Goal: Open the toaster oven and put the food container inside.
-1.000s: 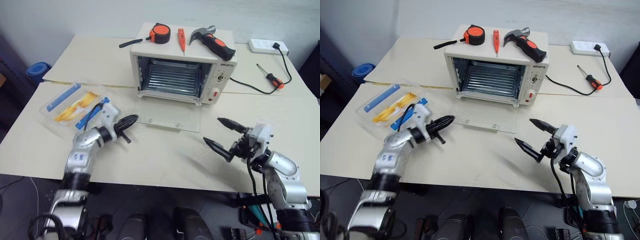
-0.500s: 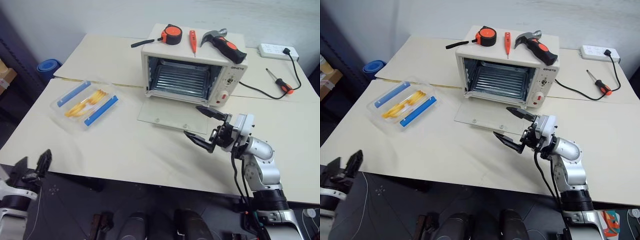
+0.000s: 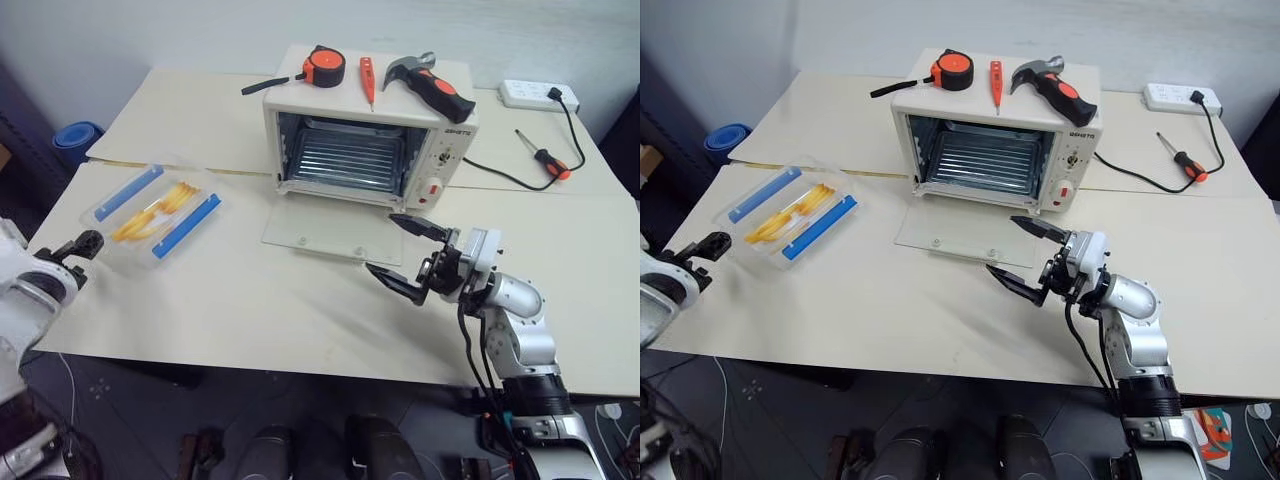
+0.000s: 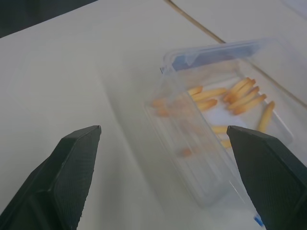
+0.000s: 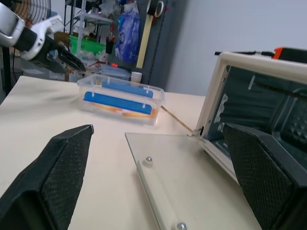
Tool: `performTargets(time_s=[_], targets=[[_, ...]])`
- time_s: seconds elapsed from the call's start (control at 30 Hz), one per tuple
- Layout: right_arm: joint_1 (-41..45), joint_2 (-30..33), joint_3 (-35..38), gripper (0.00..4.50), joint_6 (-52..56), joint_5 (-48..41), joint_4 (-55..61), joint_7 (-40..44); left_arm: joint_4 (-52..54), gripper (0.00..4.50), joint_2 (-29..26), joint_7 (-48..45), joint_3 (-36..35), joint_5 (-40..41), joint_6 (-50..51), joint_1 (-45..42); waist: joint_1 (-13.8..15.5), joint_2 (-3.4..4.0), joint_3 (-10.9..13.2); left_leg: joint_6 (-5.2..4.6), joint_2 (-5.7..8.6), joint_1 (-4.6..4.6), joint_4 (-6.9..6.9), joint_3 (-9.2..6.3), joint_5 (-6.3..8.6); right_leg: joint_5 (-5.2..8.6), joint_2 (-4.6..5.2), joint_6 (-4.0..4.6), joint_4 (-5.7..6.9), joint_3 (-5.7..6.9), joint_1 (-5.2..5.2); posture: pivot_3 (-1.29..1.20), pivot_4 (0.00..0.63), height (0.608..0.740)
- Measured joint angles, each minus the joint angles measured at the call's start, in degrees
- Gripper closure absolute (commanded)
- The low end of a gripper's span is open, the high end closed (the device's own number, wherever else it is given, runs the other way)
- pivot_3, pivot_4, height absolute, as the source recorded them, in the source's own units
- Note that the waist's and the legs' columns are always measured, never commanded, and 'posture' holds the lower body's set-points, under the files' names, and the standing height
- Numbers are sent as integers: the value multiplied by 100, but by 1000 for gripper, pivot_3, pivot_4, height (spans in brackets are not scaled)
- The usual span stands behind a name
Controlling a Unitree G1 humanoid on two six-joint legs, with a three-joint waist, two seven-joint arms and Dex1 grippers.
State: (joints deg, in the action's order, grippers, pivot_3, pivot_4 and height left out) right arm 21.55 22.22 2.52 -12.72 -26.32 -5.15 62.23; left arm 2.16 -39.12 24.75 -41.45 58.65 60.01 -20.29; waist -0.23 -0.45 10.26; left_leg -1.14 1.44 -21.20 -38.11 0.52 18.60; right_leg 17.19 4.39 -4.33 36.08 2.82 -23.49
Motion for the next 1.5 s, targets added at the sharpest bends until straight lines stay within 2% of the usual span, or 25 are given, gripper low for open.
performTargets(time_s=[0.13,0.43,0.57,0.63,0.8,0.9,1.0,1.03,1.23,1.37,1.5], targets=[[42,-70,-15,0,-61,62,-9,-51,-1076,33,-100,-405,447,-487,-90,-784,10,-2,-1,2,1,-2,-3,0,-1,0,1,0,-1,2,0,0,150,740],[-19,-169,-54,0,-78,116,33,-182,-2021,2683,-183,-917,654,-1127,33,-1280,-29,-3,-1,10,-1,-1,-1,2,-4,0,-1,-1,2,1,-5,0,150,740],[-51,-169,-89,0,-78,134,44,-211,-2139,3798,-457,-1172,662,-1371,48,-1325,-33,-3,-1,13,-2,-2,-1,2,-6,0,0,0,8,0,-7,0,150,740],[-89,-146,-89,0,-77,160,61,-229,-2129,4365,-799,-1536,846,-1573,60,-1308,-29,-4,0,13,-2,-3,2,1,-6,0,0,0,8,0,-8,0,150,740],[-357,15,-35,0,-71,173,215,-293,-1734,4459,-1468,-2642,1355,-1653,467,-1290,15,-5,0,11,1,-4,5,-4,-5,0,6,0,1,1,-4,0,150,740],[-559,47,-6,0,-36,175,362,-348,-1504,4459,-1433,-3104,1876,-1620,909,-1770,91,-8,1,7,7,-9,-2,-14,-5,0,11,0,-10,2,0,0,150,740],[-838,166,31,0,68,184,527,-453,-1239,4459,-940,-3485,2660,-1645,1099,-2613,174,-10,-1,3,17,-11,-6,-16,-6,-1,16,-2,-7,-1,1,0,150,740],[-948,216,46,0,124,181,612,-490,-1189,4459,-613,-3555,2934,-1693,1133,-2923,170,-10,-1,1,20,-12,-4,-15,-7,-3,15,-6,1,-4,1,0,150,740],[-1459,322,188,0,314,177,1022,-745,-1652,4459,704,-3645,3794,-2162,1040,-3740,52,-11,0,7,10,-17,4,2,-10,-3,-4,-6,3,-5,-15,0,150,740],[-1816,317,238,0,408,189,1445,-1036,-2505,4459,1200,-3741,4134,-2788,359,-4081,-3,-11,1,19,2,-10,1,17,-19,-3,-11,-7,6,-12,-15,0,150,740],[-1977,299,237,0,445,221,1695,-1242,-3109,4459,1469,-3766,4088,-3152,-168,-4311,30,-13,2,24,1,-2,-4,15,-24,-3,-10,-7,2,-13,-13,0,150,740]])
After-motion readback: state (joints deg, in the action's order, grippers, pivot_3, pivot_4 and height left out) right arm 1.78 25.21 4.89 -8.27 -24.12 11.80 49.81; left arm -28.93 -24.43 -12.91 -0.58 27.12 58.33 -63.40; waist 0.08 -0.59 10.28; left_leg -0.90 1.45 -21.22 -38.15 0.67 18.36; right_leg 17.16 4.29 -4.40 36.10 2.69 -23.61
